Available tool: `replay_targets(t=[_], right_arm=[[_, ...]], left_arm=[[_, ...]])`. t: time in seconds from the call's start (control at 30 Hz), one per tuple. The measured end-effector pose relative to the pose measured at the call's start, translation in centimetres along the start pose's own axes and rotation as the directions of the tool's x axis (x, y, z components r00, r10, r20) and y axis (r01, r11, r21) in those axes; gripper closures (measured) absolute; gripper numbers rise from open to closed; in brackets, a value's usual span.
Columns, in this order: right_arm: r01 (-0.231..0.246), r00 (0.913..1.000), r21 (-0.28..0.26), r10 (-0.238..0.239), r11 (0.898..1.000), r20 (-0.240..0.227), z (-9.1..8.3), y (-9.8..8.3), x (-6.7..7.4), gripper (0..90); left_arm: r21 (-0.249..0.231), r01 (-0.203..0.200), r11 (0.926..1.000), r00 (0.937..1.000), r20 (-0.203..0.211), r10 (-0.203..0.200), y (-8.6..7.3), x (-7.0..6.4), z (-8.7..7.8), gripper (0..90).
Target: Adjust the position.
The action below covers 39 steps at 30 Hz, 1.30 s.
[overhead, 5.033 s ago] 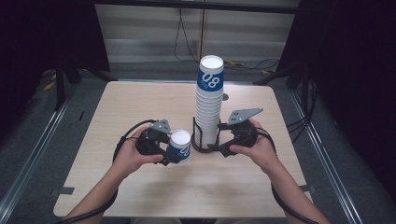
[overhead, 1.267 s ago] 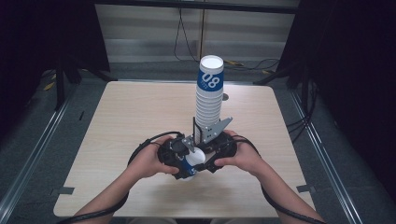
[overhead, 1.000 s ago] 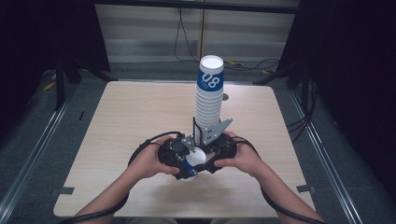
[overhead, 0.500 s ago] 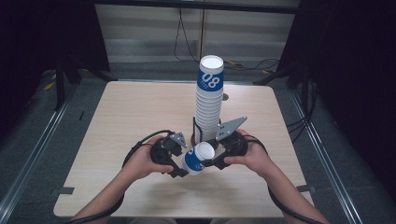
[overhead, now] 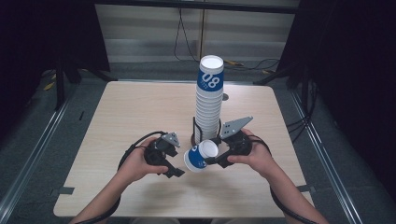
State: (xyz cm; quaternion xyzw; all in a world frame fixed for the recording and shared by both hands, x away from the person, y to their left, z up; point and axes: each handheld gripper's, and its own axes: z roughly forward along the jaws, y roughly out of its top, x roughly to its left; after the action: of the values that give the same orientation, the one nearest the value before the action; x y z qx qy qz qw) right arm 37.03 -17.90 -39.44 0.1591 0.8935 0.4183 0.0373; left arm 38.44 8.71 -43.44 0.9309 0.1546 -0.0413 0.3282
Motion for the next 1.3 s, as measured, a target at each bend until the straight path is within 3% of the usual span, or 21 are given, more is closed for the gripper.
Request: replay_targets(t=[0.33, 0.6, 0.7, 0.97, 1.17, 1.2, 1.3], right_arm=[[-0.011, 0.9999, -0.016, 0.011, 1.000, 0.006, -0.25, -0.01, 0.25, 28.2], [-0.005, 1.0000, -0.024, 0.005, 1.000, 0.005, -0.19, 0.20, 0.34, 28.2], [-0.005, 1.0000, -0.023, 0.006, 1.000, 0.006, -0.26, 0.21, 0.31, 28.2], [-0.012, 0.9999, -0.034, 0.013, 0.999, 0.011, -0.59, 0.13, 0.34, 28.2], [-0.024, 0.9995, -0.045, 0.025, 0.999, 0.017, -0.74, -0.08, 0.35, 28.2], [-0.032, 0.9994, -0.056, 0.032, 0.998, 0.013, -0.77, -0.19, 0.40, 28.2], [-0.043, 0.9990, -0.071, 0.044, 0.997, 0.011, -0.74, -0.30, 0.37, 28.2]], left_arm=[[-0.015, -0.003, 0.9999, 1.0000, 0.006, 0.003, -0.42, 0.07, 0.10, 18.3], [-0.031, 0.022, 0.9993, 0.9997, 0.010, -0.022, -0.71, 0.10, 0.23, 18.3], [-0.007, 0.004, 1.0000, 1.0000, 0.001, -0.004, -0.59, 0.27, 0.08, 18.4], [-0.052, 0.028, 0.9983, 0.9995, 0.017, -0.027, -0.38, 0.08, 0.62, 18.3], [-0.055, 0.016, 0.9984, 0.9998, 0.013, -0.015, -0.55, 0.00, 0.68, 18.3], [-0.095, 0.040, 0.9947, 0.9990, 0.024, -0.038, -0.76, -0.08, 0.79, 18.3], [-0.120, 0.052, 0.9915, 0.9985, 0.026, -0.049, -1.07, 0.04, 0.74, 18.3]])
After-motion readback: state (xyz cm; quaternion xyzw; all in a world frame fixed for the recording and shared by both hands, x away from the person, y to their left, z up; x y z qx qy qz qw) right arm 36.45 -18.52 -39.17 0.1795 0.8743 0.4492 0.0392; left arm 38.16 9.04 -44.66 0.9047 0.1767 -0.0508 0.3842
